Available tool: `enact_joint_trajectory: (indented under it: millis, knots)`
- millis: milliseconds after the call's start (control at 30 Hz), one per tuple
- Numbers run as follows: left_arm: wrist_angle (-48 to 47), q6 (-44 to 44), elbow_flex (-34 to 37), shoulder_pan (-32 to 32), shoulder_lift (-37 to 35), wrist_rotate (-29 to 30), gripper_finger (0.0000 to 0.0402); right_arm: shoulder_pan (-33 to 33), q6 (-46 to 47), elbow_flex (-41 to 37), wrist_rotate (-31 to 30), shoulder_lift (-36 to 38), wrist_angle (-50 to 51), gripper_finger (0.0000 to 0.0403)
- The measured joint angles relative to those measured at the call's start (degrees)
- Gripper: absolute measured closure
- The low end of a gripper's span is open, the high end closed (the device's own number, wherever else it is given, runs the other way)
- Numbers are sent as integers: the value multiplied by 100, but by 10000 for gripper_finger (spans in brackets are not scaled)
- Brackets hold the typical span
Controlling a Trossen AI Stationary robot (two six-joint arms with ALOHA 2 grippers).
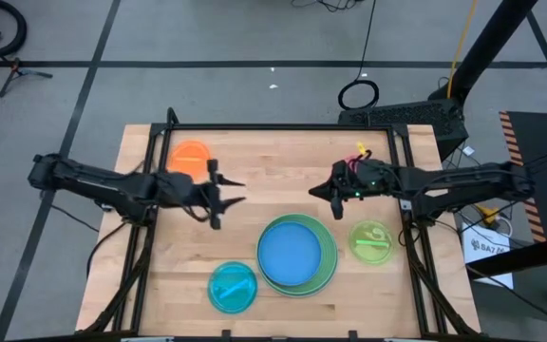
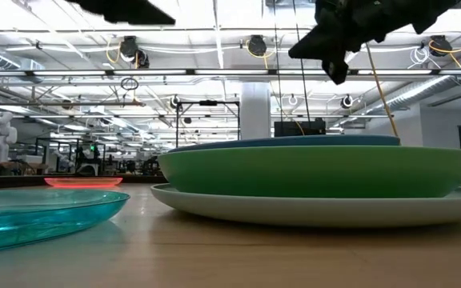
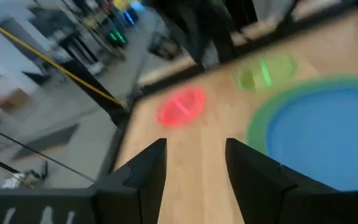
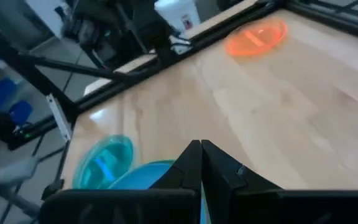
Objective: Stack plastic plates
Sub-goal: Stack the transparent pink plate on the blue plate
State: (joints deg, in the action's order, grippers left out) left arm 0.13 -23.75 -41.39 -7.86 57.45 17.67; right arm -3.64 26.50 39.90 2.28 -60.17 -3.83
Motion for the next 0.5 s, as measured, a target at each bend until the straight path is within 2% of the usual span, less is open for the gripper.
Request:
enact_joint_trajectory:
  millis: [233, 367, 500]
  knots:
    - [-104, 310, -5, 157, -877, -1, 231, 0, 4, -4, 107, -240, -400, 403]
    - [-307, 400, -4, 259, -1062, 28, 231, 0, -37, 56, 103, -356, -468, 403]
    - [-467, 439, -4, 382, -1095, 46, 231, 0, -222, 477, 101, -665, -286, 403]
